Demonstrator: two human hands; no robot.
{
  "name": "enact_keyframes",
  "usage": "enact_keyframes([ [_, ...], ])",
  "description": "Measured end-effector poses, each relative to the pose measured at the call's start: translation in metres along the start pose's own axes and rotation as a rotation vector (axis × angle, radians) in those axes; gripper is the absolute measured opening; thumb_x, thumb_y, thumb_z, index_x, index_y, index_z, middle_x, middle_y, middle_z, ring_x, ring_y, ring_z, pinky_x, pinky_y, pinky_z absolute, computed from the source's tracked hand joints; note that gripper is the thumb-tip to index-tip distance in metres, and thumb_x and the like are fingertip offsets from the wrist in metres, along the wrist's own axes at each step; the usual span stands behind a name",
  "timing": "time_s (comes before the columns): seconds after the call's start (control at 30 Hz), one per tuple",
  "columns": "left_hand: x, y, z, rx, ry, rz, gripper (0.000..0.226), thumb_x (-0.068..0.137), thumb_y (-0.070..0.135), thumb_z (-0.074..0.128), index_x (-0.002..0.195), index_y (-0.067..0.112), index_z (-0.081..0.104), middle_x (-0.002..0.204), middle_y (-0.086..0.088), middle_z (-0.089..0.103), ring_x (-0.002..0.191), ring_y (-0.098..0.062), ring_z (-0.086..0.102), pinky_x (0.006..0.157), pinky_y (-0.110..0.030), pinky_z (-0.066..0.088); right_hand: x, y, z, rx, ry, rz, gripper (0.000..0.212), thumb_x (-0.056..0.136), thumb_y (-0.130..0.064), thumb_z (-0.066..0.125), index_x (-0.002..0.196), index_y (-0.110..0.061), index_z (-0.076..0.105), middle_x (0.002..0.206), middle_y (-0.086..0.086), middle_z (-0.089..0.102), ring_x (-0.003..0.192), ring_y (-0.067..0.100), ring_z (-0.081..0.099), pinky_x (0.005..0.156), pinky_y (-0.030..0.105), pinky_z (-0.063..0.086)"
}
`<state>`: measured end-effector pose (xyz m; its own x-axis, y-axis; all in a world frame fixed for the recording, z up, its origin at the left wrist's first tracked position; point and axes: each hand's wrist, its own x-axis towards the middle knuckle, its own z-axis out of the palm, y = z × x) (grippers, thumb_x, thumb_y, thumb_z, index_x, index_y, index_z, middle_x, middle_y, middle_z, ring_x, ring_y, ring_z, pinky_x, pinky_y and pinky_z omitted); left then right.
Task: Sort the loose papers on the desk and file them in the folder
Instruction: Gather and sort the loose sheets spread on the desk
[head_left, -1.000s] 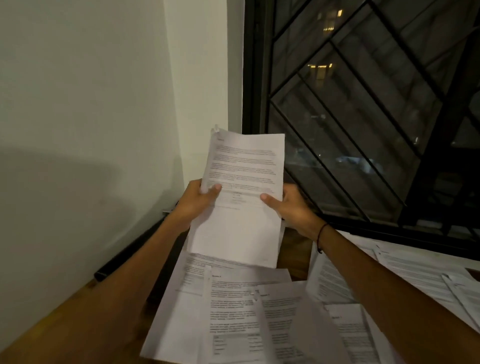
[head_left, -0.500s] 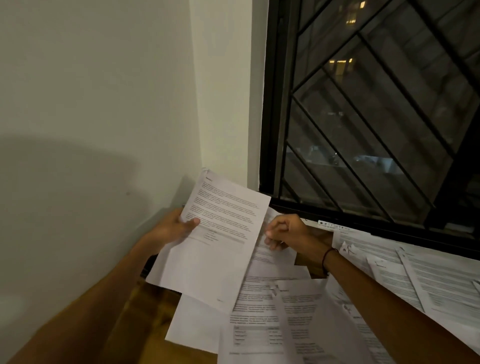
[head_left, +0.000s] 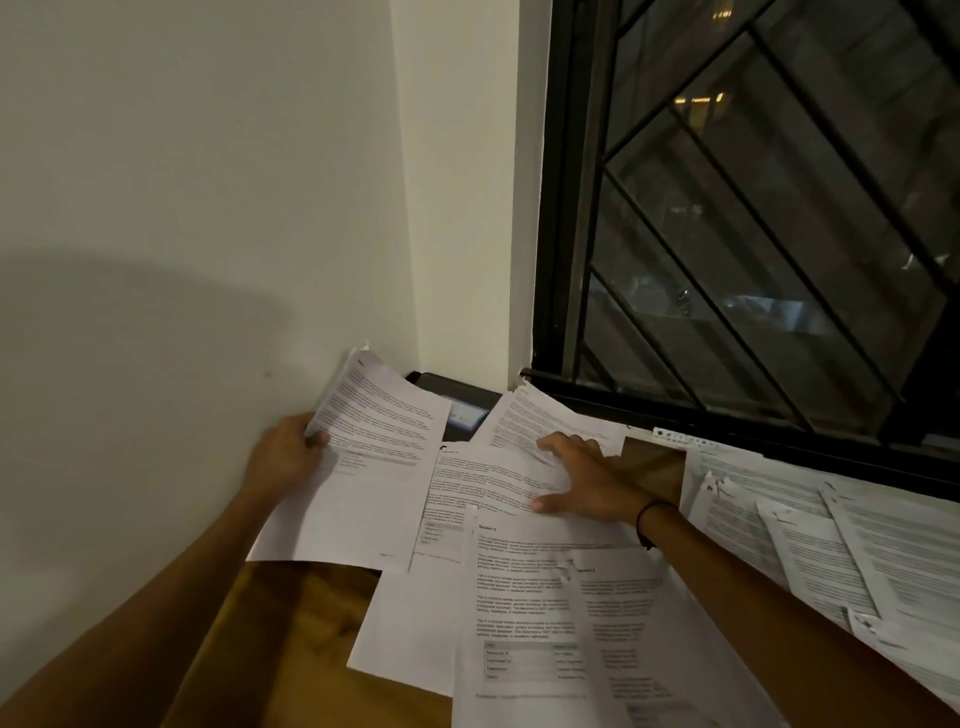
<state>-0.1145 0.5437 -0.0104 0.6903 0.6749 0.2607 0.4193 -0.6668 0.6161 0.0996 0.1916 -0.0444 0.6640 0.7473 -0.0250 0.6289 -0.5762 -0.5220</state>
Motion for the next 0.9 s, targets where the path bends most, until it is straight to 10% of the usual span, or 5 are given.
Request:
enact_keyframes([
  [0.43, -0.003, 0.009, -0.002, -0.088, 0.002, -0.035, 0.024, 0.099, 0.016, 0.058, 0.117, 0.014, 0.073, 0.108, -0.010, 0.075, 0.090, -0.029, 0.065, 0.080, -0.035, 0.048, 0.001, 0.001, -0.002, 0.041, -0.028, -0.021, 0.091, 0.060, -0.078, 0.071, 0.139, -0.047, 0.037, 0.138, -0.012, 0.044, 0.132, 0.016, 0.035, 0.111, 0.058, 0.034],
  [0.63, 0.000, 0.020, -0.005, -0.162, 0.020, -0.049, 0.025, 0.100, 0.016, 0.058, 0.120, 0.011, 0.072, 0.110, -0.011, 0.074, 0.098, -0.033, 0.066, 0.088, -0.039, 0.051, 0.005, 0.005, 0.001, 0.021, 0.008, -0.022, 0.108, 0.051, -0.103, 0.054, 0.141, -0.047, 0.036, 0.144, -0.012, 0.041, 0.135, 0.016, 0.034, 0.113, 0.057, 0.034],
  [0.9, 0.005, 0.029, -0.001, -0.210, 0.010, -0.054, 0.025, 0.099, 0.012, 0.059, 0.121, 0.009, 0.073, 0.102, -0.006, 0.072, 0.094, -0.029, 0.064, 0.085, -0.035, 0.048, -0.001, 0.001, 0.003, -0.121, -0.021, 0.005, 0.086, 0.088, -0.079, 0.050, 0.158, -0.036, 0.023, 0.166, -0.005, 0.025, 0.154, 0.019, 0.019, 0.124, 0.053, 0.003],
])
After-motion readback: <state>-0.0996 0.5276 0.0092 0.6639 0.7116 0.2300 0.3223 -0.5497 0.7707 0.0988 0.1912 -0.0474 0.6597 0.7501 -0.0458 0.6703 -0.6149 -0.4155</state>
